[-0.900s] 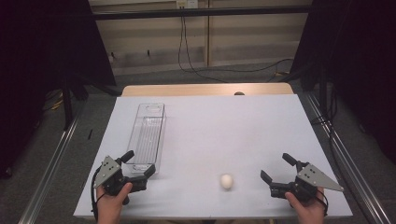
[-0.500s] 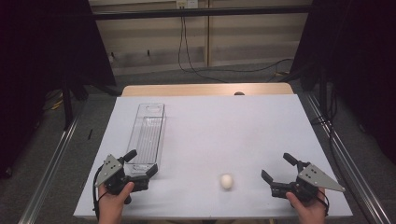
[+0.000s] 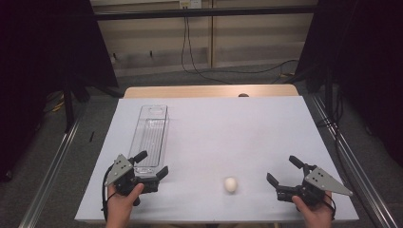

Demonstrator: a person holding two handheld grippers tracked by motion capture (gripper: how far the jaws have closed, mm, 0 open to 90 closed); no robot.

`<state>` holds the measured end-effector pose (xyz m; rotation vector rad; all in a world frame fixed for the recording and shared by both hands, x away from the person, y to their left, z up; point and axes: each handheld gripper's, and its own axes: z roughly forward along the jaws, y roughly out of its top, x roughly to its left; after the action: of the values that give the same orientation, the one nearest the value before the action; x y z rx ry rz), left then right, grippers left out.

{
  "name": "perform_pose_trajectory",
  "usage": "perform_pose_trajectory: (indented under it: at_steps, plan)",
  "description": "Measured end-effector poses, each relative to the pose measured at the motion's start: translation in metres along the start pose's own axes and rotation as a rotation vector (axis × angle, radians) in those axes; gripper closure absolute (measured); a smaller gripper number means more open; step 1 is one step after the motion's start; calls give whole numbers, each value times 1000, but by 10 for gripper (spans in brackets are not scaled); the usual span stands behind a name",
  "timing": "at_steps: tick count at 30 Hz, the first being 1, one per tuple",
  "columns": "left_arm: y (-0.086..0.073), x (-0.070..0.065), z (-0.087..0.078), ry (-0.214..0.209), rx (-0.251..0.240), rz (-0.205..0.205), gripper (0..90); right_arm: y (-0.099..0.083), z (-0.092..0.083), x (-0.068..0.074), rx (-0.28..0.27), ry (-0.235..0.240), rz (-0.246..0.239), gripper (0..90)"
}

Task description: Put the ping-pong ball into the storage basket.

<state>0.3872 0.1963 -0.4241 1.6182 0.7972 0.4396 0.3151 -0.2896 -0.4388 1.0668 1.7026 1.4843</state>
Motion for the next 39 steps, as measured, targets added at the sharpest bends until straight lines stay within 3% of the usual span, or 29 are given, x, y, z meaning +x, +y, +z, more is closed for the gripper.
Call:
perform_pose_trajectory:
  at_steps: [5, 9, 13, 16, 17, 18, 20, 21, 25, 26, 27, 39]
  plan:
    - [1, -2, 5, -10, 12, 17, 17, 0, 0, 0, 1, 1, 0, 17]
    - [2, -6, 10, -16, 4, -1, 18, 1, 0, 0, -1, 6, -1, 18]
    - [5, -8, 12, -25, 12, 21, 17, 0, 1, 0, -2, 0, 3, 18]
    - [6, -11, 14, -24, -2, 5, 18, 0, 0, 0, 4, 1, 2, 19]
    - [6, -10, 14, -28, 10, 22, 18, 0, 0, 0, 3, -1, 2, 19]
    - [7, -12, 16, -23, 1, 4, 17, 0, 0, -1, 2, 1, -2, 18]
    - [7, -11, 16, -40, 11, 29, 17, 0, 0, -1, 0, -2, -2, 18]
    - [8, -14, 18, -28, 1, 7, 18, 1, 0, -1, -3, -4, -1, 18]
    - [9, -17, 20, -49, 16, 28, 18, 0, 0, -2, 0, -4, 1, 18]
    - [9, -18, 22, -51, 5, 17, 17, 0, 0, -2, -2, -8, 4, 19]
    - [9, -18, 21, -54, 20, 37, 17, 0, 0, -2, -2, -8, 5, 19]
    - [8, -27, 32, -76, 39, 41, 17, 0, 1, -1, 3, 3, 2, 19]
